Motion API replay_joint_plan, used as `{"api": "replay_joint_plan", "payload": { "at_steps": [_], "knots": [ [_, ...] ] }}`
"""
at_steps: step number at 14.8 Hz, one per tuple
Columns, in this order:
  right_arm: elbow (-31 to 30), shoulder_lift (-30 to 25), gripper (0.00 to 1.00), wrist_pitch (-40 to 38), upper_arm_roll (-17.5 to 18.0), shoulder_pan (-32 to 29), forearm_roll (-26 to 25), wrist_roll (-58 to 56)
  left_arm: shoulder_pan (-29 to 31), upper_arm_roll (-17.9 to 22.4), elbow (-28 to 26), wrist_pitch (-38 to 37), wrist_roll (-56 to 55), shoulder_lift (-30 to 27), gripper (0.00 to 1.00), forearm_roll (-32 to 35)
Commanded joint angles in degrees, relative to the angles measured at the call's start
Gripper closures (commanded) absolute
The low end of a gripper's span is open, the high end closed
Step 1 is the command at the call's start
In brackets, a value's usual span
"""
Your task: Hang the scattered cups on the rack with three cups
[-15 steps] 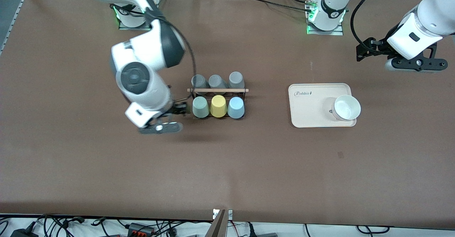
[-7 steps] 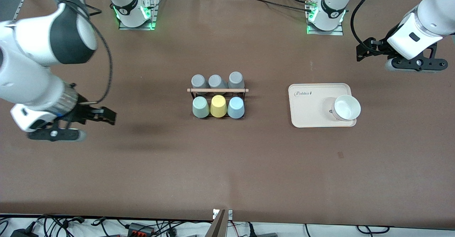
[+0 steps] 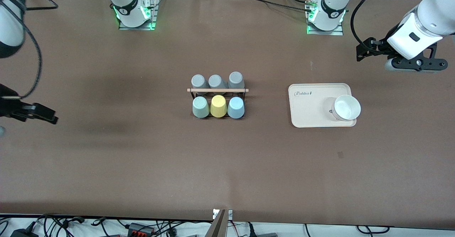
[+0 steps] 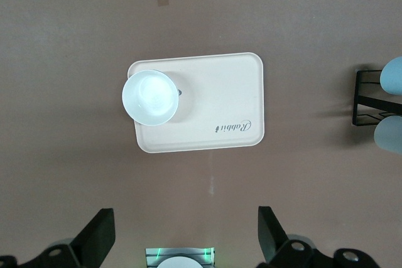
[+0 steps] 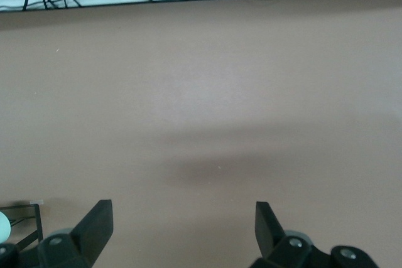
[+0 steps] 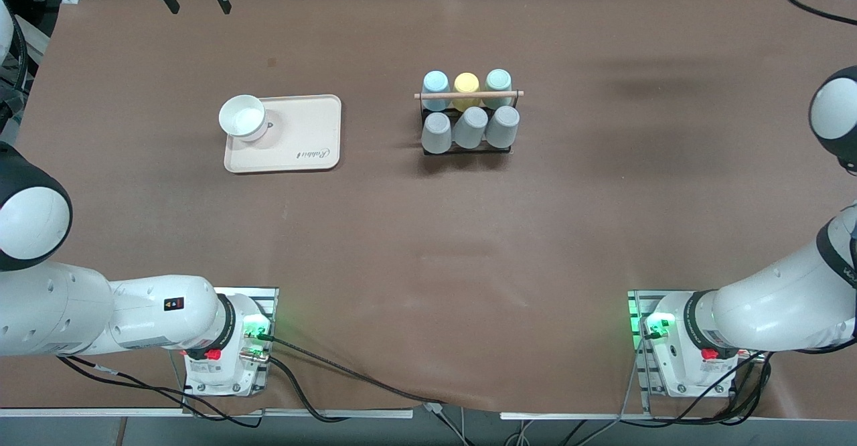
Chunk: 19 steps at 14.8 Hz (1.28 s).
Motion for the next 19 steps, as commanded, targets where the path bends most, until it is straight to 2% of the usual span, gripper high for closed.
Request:
{"api": "replay_joint_plan", "payload": {
  "at_steps": [1,3,8,10,13,14,19],
  "knots": [
    [-5.9,-5.7,0.00,0.1,3.9,-3.7,-1.2,-0.4,0.5,0.1,0.4,-0.9,1.3,-0.6,0.00,-1.2],
    [-6.0,-6.3,0.00,0.0,6.4,-6.1,-1.2,-0.6,0.4,0.1,0.4,-0.9,1.3,-0.6,0.00,-1.2],
    [-6.9,-6.9,0.00,0.2,6.5,-5.9,-3.5,-7.3,0.4,0.1,0.4,-0.9,1.3,-0.5,0.00,-1.2],
    [-14.3,-11.5,0.00,3.3,6.4,-5.9,-3.5,-7.2,0.4,0.1,0.3,-0.9,1.3,-0.6,0.00,-1.2],
    [-29.6,-20.9,0.00,11.2,6.4,-6.0,-3.5,-5.6,0.5,0.1,0.3,-0.9,1.3,-0.6,0.00,-1.2],
    [-32.6,-23.0,0.00,12.6,6.4,-5.9,-3.6,-5.6,0.5,0.1,0.3,-0.9,1.3,-0.6,0.00,-1.2],
    [-33.2,-25.0,0.00,9.5,6.5,-5.9,-3.9,-6.4,0.5,0.1,0.1,-0.9,1.5,-0.6,0.00,-1.2]
  ]
}}
